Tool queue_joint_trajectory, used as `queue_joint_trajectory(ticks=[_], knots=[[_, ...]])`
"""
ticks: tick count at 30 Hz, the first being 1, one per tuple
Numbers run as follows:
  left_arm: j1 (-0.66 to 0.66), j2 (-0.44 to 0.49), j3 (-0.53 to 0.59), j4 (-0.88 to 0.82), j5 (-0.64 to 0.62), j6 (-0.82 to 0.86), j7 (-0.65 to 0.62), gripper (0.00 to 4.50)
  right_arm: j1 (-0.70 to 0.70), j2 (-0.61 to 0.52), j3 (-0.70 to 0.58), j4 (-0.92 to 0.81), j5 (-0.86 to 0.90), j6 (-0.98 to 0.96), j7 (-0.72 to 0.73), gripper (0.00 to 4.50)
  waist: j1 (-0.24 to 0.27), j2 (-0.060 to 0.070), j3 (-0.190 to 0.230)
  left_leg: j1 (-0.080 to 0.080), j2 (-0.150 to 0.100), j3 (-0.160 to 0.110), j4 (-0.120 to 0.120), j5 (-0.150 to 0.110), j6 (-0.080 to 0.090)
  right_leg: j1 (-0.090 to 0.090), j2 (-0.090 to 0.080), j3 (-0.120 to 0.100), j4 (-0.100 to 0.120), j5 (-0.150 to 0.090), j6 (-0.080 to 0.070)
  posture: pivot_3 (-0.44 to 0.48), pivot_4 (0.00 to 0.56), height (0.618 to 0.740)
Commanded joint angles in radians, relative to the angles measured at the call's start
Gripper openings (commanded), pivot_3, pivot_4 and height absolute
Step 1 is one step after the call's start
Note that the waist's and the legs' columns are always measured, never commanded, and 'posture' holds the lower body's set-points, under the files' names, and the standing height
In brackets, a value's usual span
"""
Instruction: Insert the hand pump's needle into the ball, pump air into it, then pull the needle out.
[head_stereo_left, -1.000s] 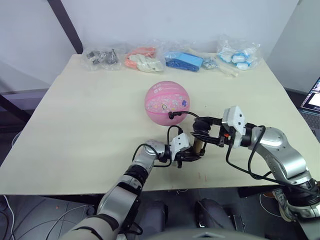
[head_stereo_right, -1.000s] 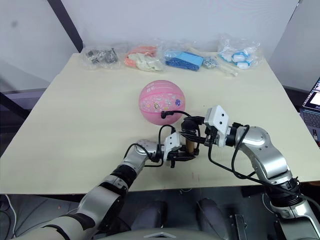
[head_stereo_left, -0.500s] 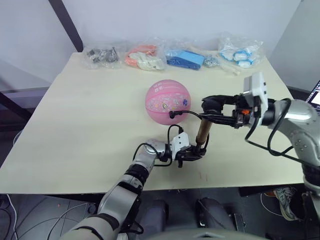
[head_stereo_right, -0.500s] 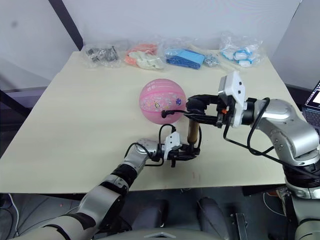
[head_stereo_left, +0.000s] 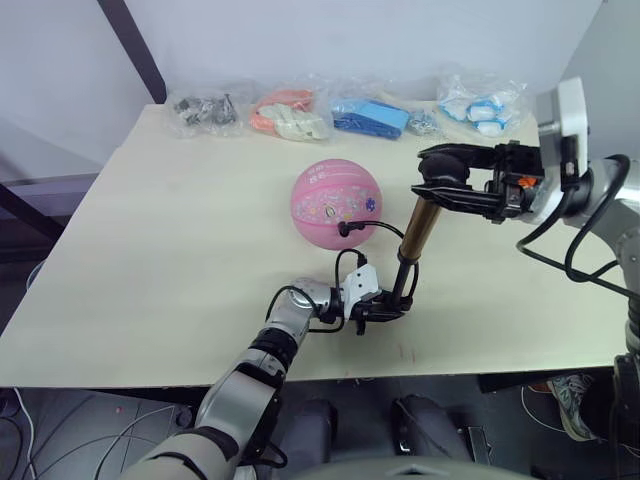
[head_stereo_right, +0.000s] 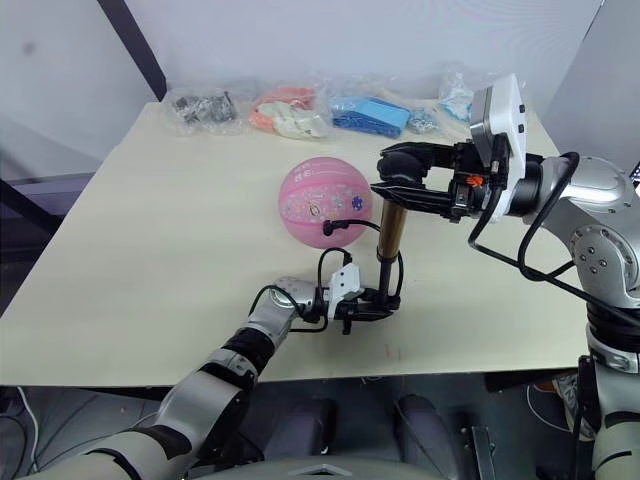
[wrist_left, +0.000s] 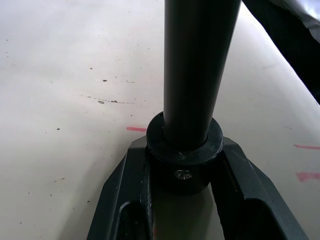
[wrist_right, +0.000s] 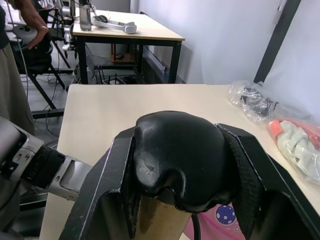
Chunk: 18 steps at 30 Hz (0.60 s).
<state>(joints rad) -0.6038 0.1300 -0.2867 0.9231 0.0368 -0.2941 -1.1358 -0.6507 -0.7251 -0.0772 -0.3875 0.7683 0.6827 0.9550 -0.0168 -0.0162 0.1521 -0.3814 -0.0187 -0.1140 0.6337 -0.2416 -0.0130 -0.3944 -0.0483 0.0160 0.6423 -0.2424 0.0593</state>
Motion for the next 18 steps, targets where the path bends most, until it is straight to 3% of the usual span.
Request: queue_joint_trajectory(ticks=[1,7,10,18], knots=[[0.043,0.031,-0.019,0.070,0.042,0.044,0.012,1.07,0.085,-0.003,0.067,-0.019,-0.080,-0.050,0.010,1.94,-0.001,0.000,-0.001,0.000,0.000,0.000,0.000,0.000,0.000,0.000,0.000,0.000,0.000,0.000,0.000,0.000,0.150,0.740],[0.044,0.036,-0.018,0.067,0.044,0.044,0.011,1.07,0.200,0.035,0.181,0.001,-0.183,-0.143,0.000,1.94,-0.009,-0.003,-0.007,0.006,0.002,0.001,0.000,0.000,0.000,0.005,0.001,0.000,0.000,0.000,0.000,0.000,0.150,0.740],[0.044,0.037,-0.017,0.067,0.046,0.044,0.013,1.07,0.250,0.072,0.234,0.012,-0.218,-0.175,-0.018,1.94,-0.015,-0.005,-0.008,0.017,0.004,0.000,-0.003,0.000,0.000,0.016,0.002,-0.001,-0.001,-0.001,0.000,0.000,0.150,0.740],[0.046,0.038,-0.015,0.063,0.046,0.046,0.013,1.07,0.327,0.142,0.314,0.076,-0.317,-0.223,-0.047,1.94,-0.019,-0.005,-0.008,0.018,0.004,0.000,-0.004,0.000,-0.001,0.016,0.002,-0.001,-0.002,-0.001,0.000,0.000,0.150,0.740]])
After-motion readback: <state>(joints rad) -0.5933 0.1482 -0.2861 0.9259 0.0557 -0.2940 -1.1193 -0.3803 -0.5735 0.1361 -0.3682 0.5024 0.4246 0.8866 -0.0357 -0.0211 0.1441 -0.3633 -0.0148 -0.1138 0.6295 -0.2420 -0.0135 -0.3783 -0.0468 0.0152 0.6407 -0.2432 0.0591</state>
